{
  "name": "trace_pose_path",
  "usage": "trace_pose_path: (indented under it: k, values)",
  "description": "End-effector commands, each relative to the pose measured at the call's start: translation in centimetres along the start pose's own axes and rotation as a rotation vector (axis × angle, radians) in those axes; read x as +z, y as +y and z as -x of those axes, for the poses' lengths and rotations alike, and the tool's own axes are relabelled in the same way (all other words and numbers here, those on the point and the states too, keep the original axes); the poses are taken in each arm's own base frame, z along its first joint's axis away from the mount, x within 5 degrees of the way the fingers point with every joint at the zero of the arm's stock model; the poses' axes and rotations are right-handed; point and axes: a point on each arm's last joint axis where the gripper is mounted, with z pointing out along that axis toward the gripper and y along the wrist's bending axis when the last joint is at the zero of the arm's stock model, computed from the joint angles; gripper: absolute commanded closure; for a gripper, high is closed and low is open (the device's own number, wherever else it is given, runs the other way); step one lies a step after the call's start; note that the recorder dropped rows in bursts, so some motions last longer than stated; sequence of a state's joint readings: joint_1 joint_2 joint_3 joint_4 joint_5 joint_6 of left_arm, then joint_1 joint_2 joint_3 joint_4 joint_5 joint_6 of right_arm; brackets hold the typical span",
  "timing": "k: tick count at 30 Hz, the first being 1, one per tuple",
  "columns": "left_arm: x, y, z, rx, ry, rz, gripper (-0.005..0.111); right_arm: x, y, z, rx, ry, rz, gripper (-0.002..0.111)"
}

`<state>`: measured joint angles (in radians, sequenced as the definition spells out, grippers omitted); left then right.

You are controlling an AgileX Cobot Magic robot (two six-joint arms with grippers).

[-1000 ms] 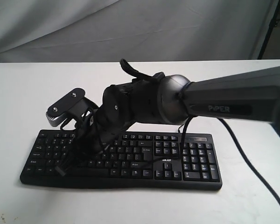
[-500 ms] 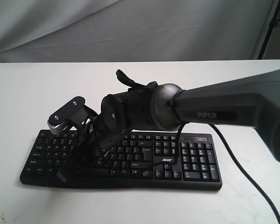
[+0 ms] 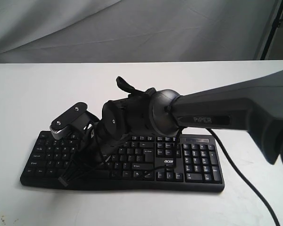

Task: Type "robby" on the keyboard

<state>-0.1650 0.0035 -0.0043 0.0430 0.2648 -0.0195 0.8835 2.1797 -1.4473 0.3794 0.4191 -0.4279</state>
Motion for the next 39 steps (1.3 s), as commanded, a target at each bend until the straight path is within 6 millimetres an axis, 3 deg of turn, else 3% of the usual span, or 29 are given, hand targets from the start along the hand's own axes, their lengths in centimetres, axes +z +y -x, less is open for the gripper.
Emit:
trace_pose_path:
  k: [1, 17, 25, 30, 39]
  values:
    - [0.0, 0.0, -0.1, 0.003, -0.007, -0.005, 0.107, -1.3, 0.3, 0.9, -0.031, -0.034, -0.009, 0.108]
    - [0.0, 0.0, -0.1, 0.003, -0.007, -0.005, 0.107, 0.4, 0.1, 0.1, -0.004, -0.008, -0.003, 0.108]
    - [0.0, 0.0, -0.1, 0.003, -0.007, -0.005, 0.107, -2.3, -0.3, 1.5, -0.001, -0.065, -0.019, 0.108]
    - [0.0, 0.0, -0.1, 0.003, -0.007, -0.005, 0.107, -3.8, -2.0, 2.1, 0.030, -0.103, -0.045, 0.108]
    - [0.0, 0.0, -0.1, 0.003, -0.007, -0.005, 0.107, -2.6, -3.1, 2.4, 0.019, -0.072, -0.048, 0.108]
